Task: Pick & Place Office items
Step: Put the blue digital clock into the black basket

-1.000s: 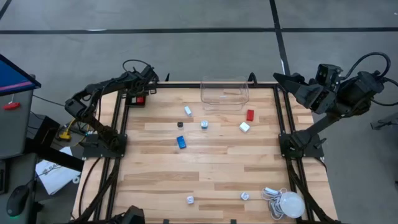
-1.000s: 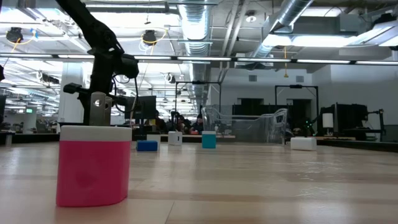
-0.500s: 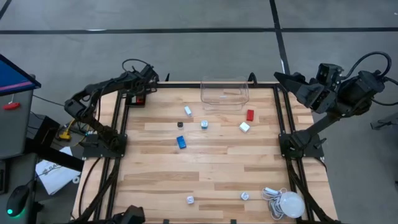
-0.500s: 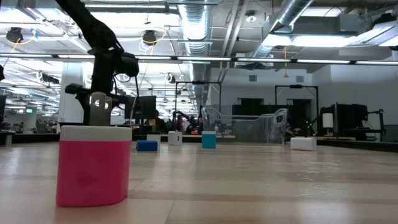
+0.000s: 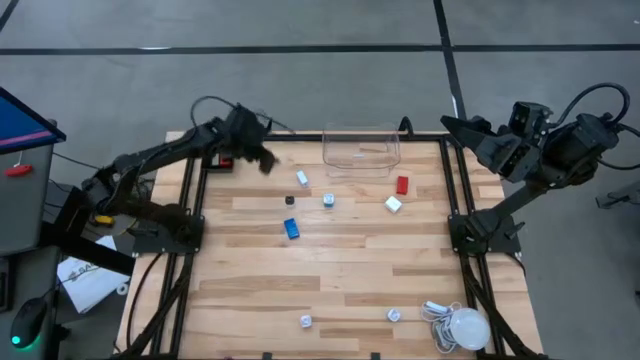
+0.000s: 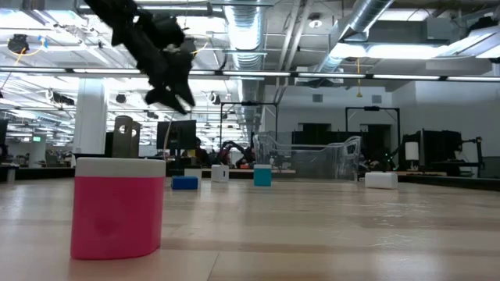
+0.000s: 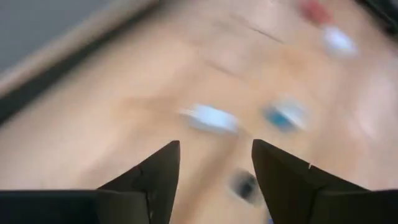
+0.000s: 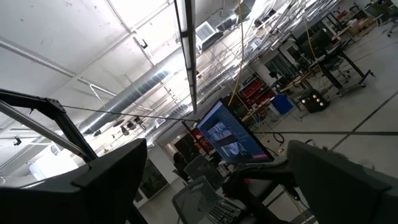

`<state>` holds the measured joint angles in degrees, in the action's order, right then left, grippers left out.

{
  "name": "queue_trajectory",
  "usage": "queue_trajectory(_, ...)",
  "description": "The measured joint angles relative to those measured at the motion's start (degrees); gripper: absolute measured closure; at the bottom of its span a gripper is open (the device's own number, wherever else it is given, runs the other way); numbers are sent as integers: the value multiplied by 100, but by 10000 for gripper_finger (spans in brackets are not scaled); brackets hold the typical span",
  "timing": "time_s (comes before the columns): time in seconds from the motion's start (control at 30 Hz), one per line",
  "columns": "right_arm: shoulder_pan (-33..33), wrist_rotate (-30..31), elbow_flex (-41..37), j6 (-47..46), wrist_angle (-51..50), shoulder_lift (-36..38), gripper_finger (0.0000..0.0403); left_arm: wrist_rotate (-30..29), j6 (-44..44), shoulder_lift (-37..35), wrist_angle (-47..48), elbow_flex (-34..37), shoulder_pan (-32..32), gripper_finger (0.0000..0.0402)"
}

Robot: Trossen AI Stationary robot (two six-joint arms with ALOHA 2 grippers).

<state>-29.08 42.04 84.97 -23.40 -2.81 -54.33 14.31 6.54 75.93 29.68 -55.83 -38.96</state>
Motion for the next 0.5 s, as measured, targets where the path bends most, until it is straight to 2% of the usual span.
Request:
queue_trajectory(0.13,0,0,0,0,0,-2,23,99,-998,-110,114,0,1138,207)
queue_trajectory(0.3,-2,0,0,2,-7,-2,23,-259,-2091,93,58,0,2352,172)
queue_trajectory(0.5,-4,-1,0,2,-17,-2,23,-621,-3313,506,171,0,3139,115)
